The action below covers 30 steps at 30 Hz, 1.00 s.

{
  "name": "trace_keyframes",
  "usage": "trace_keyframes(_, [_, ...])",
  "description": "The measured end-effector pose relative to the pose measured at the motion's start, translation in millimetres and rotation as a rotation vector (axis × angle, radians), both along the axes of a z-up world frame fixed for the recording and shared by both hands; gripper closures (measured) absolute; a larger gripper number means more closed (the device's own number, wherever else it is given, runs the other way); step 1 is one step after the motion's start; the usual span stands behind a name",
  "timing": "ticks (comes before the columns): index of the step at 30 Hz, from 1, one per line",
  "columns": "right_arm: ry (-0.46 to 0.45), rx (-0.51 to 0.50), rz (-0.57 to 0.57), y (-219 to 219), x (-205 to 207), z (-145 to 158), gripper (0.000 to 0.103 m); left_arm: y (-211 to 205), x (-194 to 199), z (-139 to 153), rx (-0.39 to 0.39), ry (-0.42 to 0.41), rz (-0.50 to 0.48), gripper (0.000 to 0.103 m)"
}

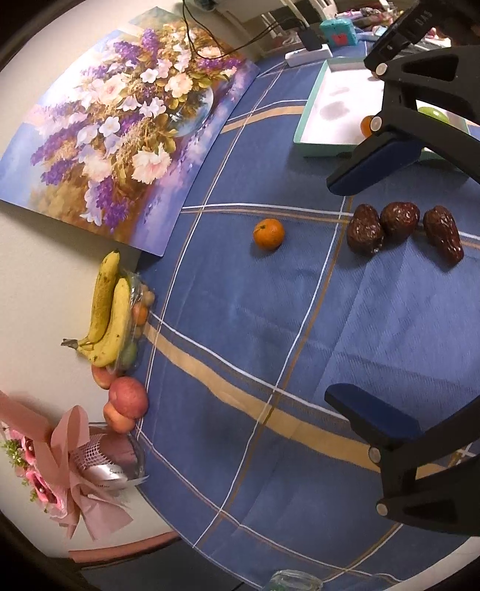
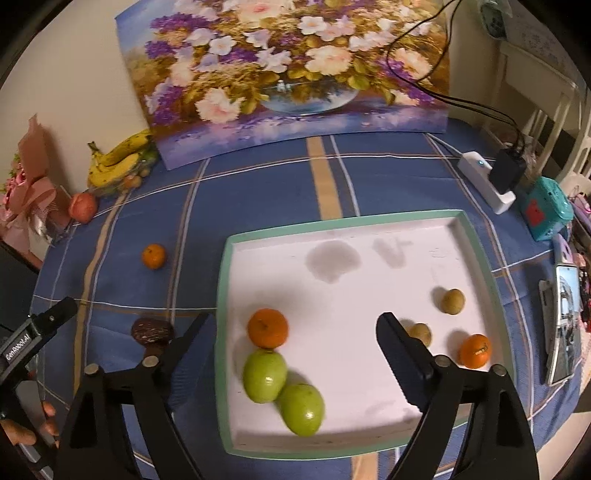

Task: Organize fruits
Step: 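Move both open tools back toward the row of dark dates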

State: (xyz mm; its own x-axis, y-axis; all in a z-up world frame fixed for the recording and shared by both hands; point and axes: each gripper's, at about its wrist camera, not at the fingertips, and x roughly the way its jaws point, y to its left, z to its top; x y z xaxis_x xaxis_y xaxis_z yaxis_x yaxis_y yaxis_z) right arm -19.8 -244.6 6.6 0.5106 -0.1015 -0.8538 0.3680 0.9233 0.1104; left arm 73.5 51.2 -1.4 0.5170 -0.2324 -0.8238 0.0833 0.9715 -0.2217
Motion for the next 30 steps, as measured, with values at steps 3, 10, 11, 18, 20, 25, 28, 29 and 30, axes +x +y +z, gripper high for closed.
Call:
trace_keyframes(3, [-0.012,-0.007,0.010,6,2,1,0.013,5,-1,-1,0.003,0.001,0.006,0.000])
trace_keyframes(10, [-0.011,0.008,0.058,24,8,0,0.013,25,-7,-1,0.035,-0.025,0.043,0.000])
trace_keyframes(11, [-0.008,0.009,0.067,27,10,0,0.013,29,-8,-1,0.035,-0.026,0.046,0.000])
trace_keyframes(18, [0.017,0.019,0.134,58,20,-6,0.013,46,-10,-1,0.022,-0.025,0.075,0.000])
trace_keyframes(20, [0.031,0.026,0.158,68,23,-9,0.013,50,-10,-3,0.011,-0.008,0.081,0.000])
trace_keyframes(25, [0.070,0.026,0.219,90,28,-18,0.013,51,-11,-9,0.030,0.013,0.068,0.000])
trace_keyframes(28, [0.103,0.020,0.239,98,31,-26,0.013,50,-10,-12,0.042,0.024,0.057,0.000])
trace_keyframes(29, [0.115,0.023,0.247,100,32,-29,0.013,50,-10,-14,0.045,0.028,0.053,0.000])
trace_keyframes(30, [0.125,0.026,0.254,102,32,-31,0.013,50,-9,-17,0.055,0.040,0.050,0.000])
